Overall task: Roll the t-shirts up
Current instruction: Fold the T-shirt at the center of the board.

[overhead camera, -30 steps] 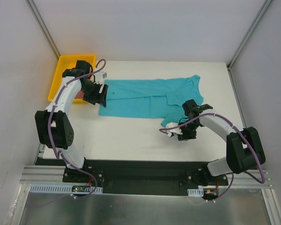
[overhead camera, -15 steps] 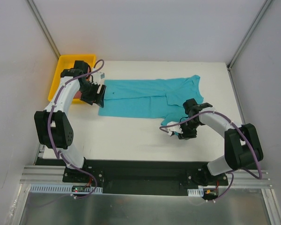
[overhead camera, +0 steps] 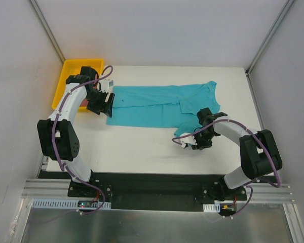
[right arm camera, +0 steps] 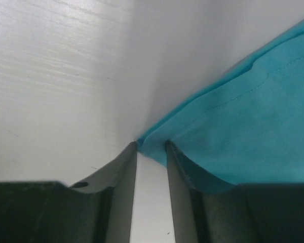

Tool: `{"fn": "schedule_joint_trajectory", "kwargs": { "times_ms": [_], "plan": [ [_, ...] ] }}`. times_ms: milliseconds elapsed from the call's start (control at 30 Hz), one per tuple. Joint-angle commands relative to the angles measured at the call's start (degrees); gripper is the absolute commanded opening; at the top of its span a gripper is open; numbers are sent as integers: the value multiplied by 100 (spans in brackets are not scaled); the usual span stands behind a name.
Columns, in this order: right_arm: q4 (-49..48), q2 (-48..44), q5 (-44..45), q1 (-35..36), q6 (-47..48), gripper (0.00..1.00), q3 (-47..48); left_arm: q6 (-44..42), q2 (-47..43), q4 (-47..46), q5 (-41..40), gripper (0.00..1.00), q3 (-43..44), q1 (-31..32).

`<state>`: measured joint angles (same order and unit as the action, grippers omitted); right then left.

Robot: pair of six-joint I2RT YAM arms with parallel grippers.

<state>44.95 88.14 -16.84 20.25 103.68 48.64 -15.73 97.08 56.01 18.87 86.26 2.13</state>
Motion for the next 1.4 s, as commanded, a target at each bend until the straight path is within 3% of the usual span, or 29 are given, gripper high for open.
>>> {"fn": "schedule_joint_trajectory", "kwargs": {
  "times_ms": [0,33,100,300,433,467,633,867,1033,1367],
  "plan": [
    [-425,72,242,5,-40,18,-285,-62,-49,121,-156,70,-126,-72],
    [-495,63,347,5,-67,7,-320,-45,-40,130,-156,70,-170,-72],
    [-566,37,383,-12,-207,1,-312,-27,-40,121,-121,70,-302,-64],
    [-224,-402,155,-21,-1323,1,-66,96,214,-116,-341,68,-593,-72],
    [-372,-710,66,-13,-2376,1,-153,219,592,-187,-375,65,-400,-55],
    [-790,-832,171,-12,-3118,0,-197,210,663,-222,-437,64,-312,-46],
    [-787,-746,234,-12,-4012,1,81,96,1287,-231,-797,61,49,-46],
    [-294,-605,-21,-30,-4171,1,312,-62,1998,-266,-832,54,698,-11],
    [-346,-508,23,-74,-4356,1,426,-282,2298,-126,-973,43,849,50],
    [-373,-280,129,-74,-4409,1,646,-317,2430,15,-938,46,656,235]
  ]
}}
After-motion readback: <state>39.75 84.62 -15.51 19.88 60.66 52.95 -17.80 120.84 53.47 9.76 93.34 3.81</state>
